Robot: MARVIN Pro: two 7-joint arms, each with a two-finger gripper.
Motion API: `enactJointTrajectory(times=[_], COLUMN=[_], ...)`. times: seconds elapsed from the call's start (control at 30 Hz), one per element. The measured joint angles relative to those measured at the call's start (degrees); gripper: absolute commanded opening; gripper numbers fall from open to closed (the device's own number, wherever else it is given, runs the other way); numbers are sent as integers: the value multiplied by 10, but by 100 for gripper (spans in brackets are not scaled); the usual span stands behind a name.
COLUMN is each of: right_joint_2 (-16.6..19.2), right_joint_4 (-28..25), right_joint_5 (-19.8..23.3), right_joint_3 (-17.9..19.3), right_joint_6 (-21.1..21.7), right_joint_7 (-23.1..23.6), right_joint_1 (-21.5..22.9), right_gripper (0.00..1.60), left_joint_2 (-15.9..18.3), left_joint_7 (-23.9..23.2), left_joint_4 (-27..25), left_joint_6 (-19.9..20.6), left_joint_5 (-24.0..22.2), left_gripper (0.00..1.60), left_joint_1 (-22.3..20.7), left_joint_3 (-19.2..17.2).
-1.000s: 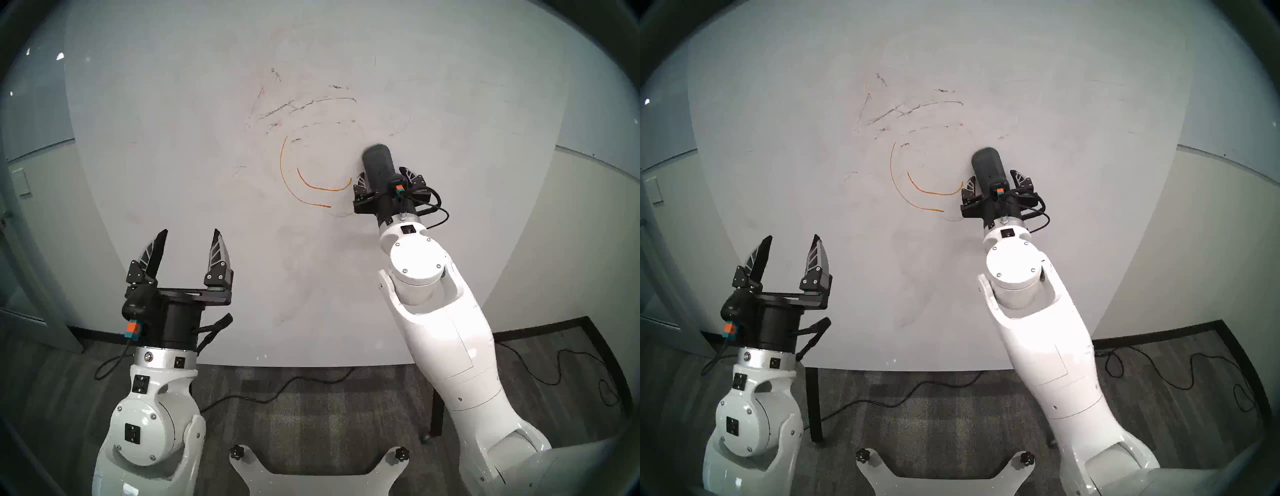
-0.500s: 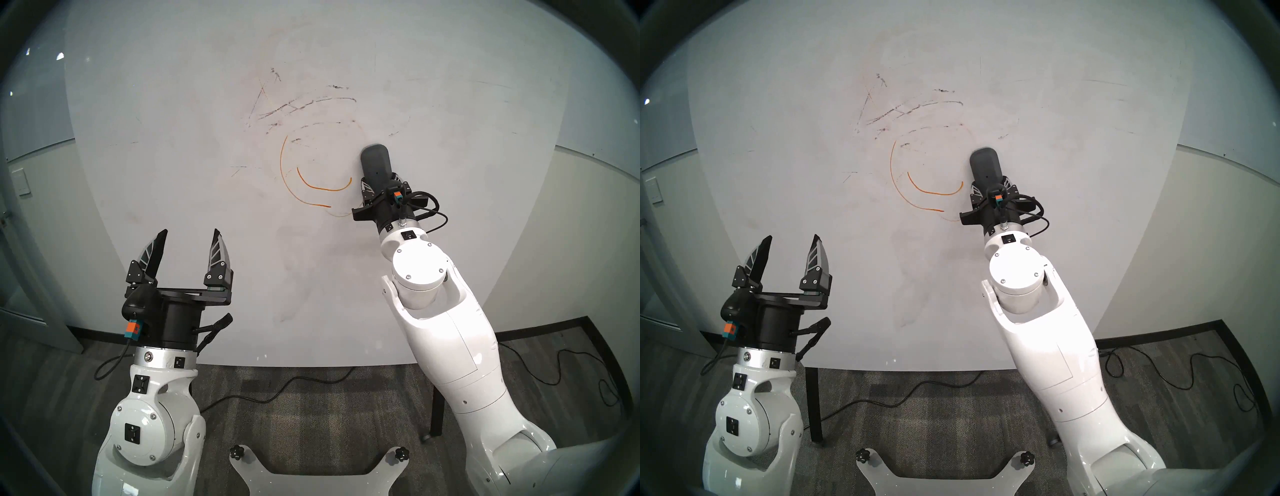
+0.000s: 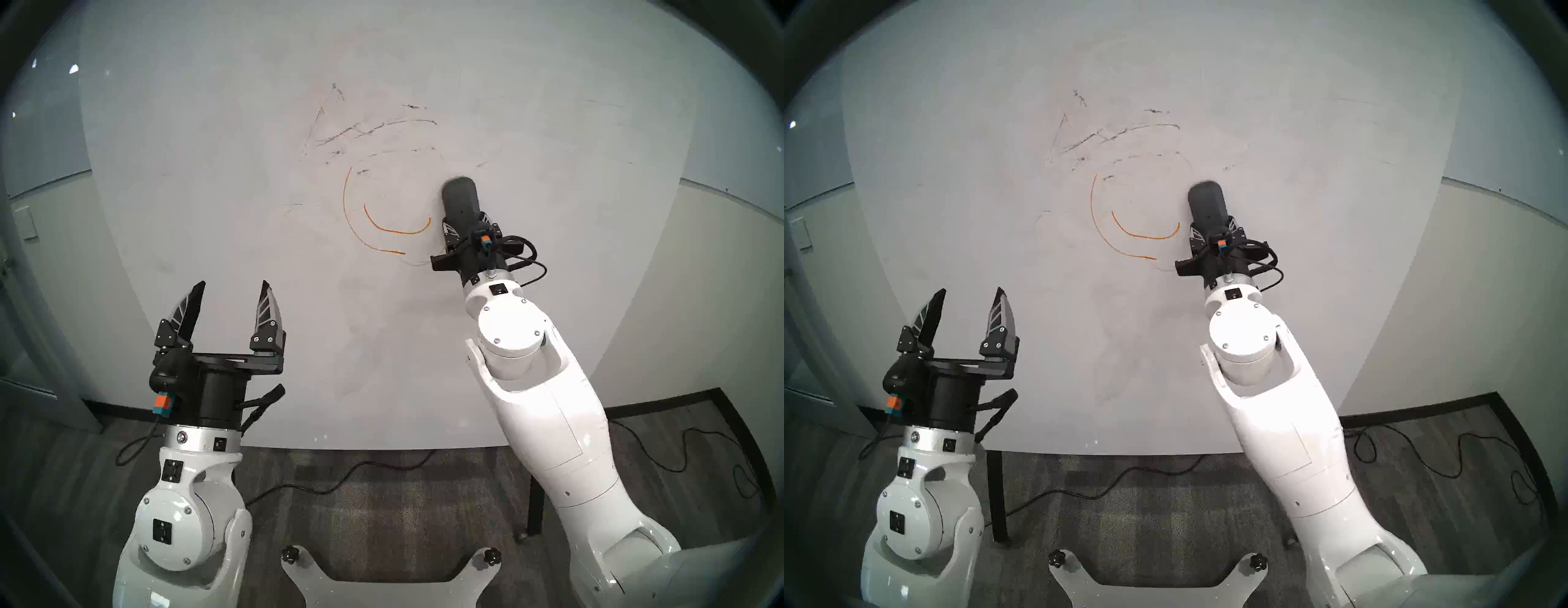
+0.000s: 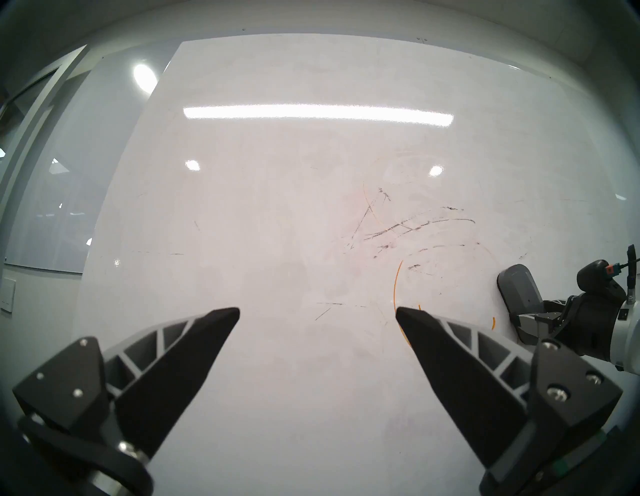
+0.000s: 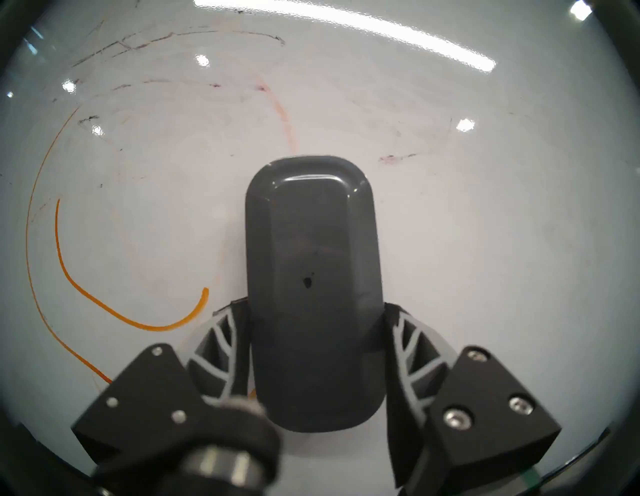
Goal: Erase all marks on the whiteboard with the eraser
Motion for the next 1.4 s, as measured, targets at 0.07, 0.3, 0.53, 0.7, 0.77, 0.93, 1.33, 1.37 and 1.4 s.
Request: enactJointTrajectory(times=[0.07,0.3,0.53,0.7,0.77,0.93,1.33,1.37,1.4], right_joint_2=[0,0,1,1,1,1,-3,-3,-5], right_joint_4=[0,1,3,3,3,3,3,4,4], right_joint_5=[-2,-2,-1,-2,-3,-8,-18,-18,-19], right_joint_3=[-2,-10,-19,-25,-27,-33,-50,-50,-52], right_joint_6=[1,8,10,10,9,9,5,5,4], right_joint_7=[-2,-3,3,6,8,12,17,17,17], right_joint_1=[-1,-15,-34,-43,-46,-50,-49,-48,-48], right_gripper=[0,0,0,0,0,0,0,0,0], left_joint_2=[0,0,0,0,0,0,0,0,0], left_joint_7=[0,0,0,0,0,0,0,0,0], left_joint_4=[0,0,0,0,0,0,0,0,0], left_joint_6=[0,0,0,0,0,0,0,0,0], left_joint_5=[0,0,0,0,0,0,0,0,0], left_gripper=[160,160,160,160,160,160,160,160,160], left_joint_1=[0,0,0,0,0,0,0,0,0], left_joint_3=[0,0,0,0,0,0,0,0,0])
